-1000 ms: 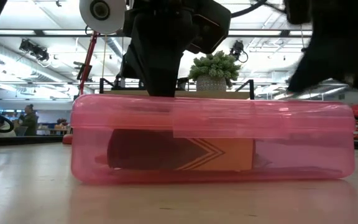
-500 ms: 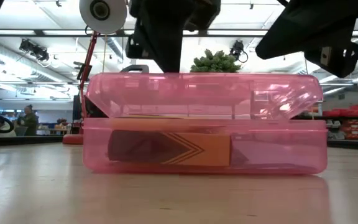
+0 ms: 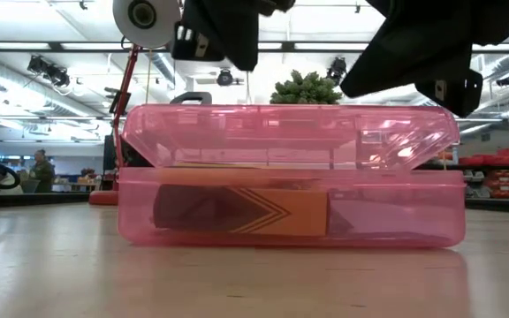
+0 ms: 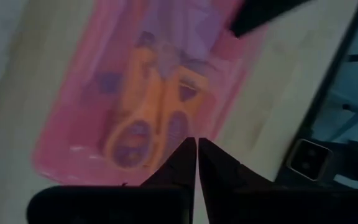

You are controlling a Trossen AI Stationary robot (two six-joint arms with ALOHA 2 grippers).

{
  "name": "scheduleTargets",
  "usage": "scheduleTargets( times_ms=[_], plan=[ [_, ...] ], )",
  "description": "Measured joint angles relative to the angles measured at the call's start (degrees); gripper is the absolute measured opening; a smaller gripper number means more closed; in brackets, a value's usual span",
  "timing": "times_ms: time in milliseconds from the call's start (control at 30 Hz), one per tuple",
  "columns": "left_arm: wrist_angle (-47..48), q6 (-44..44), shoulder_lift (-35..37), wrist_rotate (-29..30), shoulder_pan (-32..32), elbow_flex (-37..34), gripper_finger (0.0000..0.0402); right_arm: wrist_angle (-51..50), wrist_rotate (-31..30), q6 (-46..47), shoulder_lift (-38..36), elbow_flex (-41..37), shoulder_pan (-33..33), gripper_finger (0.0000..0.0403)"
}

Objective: Pack school essentials
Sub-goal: Close the pink supply box

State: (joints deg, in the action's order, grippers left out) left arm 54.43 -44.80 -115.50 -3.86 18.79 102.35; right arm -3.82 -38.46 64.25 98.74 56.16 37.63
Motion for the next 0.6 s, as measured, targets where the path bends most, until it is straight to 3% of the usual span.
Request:
scheduleTargets(
  times_ms=[300,500,600],
  plan=[
    [-4.5,-2.6,-1.2,3.8,3.9,0.1,0.0025,0.6,1.6,0.3,2.0,0.0,1.0,0.0006],
    [-5.7,-4.9,-5.8,7.0,3.9,0.1,0.0017,0.0,2.0,2.3,1.9,-0.6,1.7,0.0006],
    [-5.5,-5.9,-8.4,5.9,3.5,0.2,0.0012,-0.1,2.2,3.3,1.8,-0.3,2.5,0.0006]
  ],
)
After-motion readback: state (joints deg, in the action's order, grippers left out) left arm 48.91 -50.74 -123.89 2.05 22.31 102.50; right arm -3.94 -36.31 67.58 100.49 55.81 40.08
